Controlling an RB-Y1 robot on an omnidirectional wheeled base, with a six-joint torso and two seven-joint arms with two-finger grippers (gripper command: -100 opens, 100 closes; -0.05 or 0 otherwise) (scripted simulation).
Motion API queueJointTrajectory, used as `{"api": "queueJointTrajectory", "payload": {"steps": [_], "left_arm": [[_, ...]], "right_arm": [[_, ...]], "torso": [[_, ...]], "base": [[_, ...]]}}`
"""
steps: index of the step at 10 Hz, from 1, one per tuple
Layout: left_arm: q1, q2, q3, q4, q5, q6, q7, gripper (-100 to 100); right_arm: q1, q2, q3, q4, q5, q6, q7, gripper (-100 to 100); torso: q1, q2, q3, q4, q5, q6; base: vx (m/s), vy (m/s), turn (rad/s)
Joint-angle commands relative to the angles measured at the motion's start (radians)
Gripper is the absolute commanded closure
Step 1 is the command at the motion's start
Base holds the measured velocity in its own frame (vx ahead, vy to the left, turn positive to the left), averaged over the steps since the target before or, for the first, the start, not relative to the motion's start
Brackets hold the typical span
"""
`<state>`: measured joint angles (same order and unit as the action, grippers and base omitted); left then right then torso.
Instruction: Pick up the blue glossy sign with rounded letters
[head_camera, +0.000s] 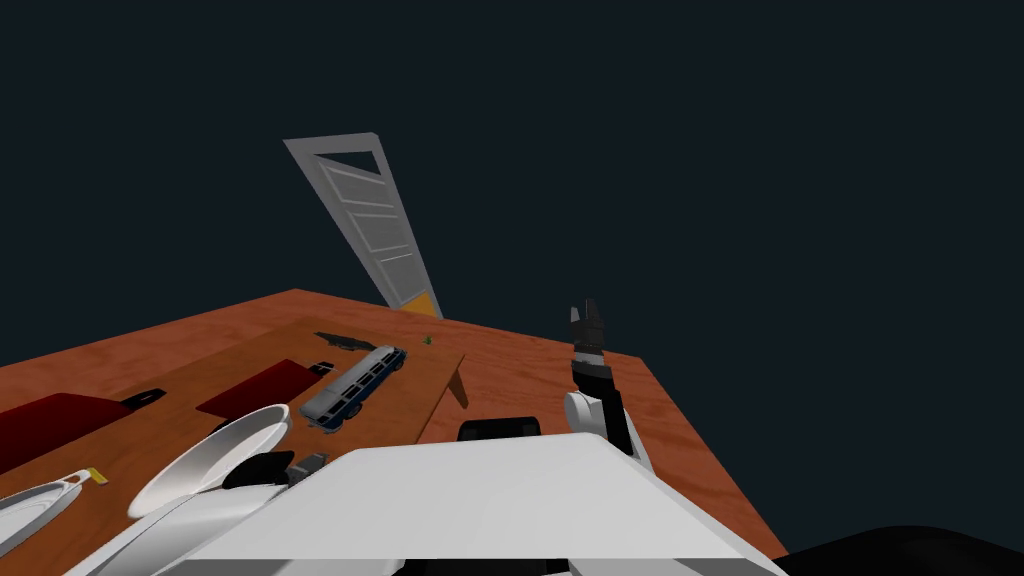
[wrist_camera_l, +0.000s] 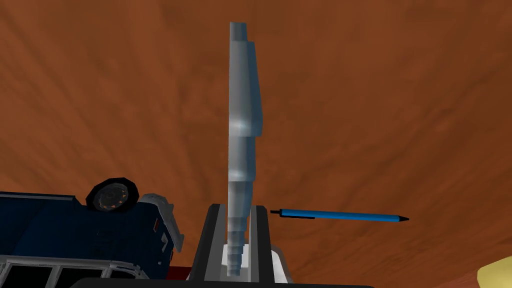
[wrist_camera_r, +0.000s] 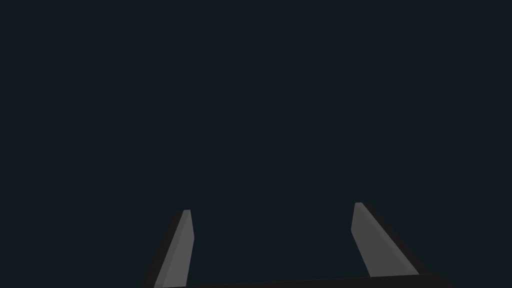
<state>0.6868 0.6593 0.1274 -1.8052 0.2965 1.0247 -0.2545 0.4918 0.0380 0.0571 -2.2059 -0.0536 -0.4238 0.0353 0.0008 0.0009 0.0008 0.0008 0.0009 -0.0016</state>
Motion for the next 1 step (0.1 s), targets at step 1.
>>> {"api": "queueJointTrajectory", "payload": {"steps": [1], "left_arm": [[0.000,0.000,0.000,0.000,0.000,0.000,0.000,0]], "right_arm": [[0.000,0.000,0.000,0.000,0.000,0.000,0.000,0]], "torso": [[0.000,0.000,0.000,0.000,0.000,0.000]], "base": [[0.000,0.000,0.000]]}}
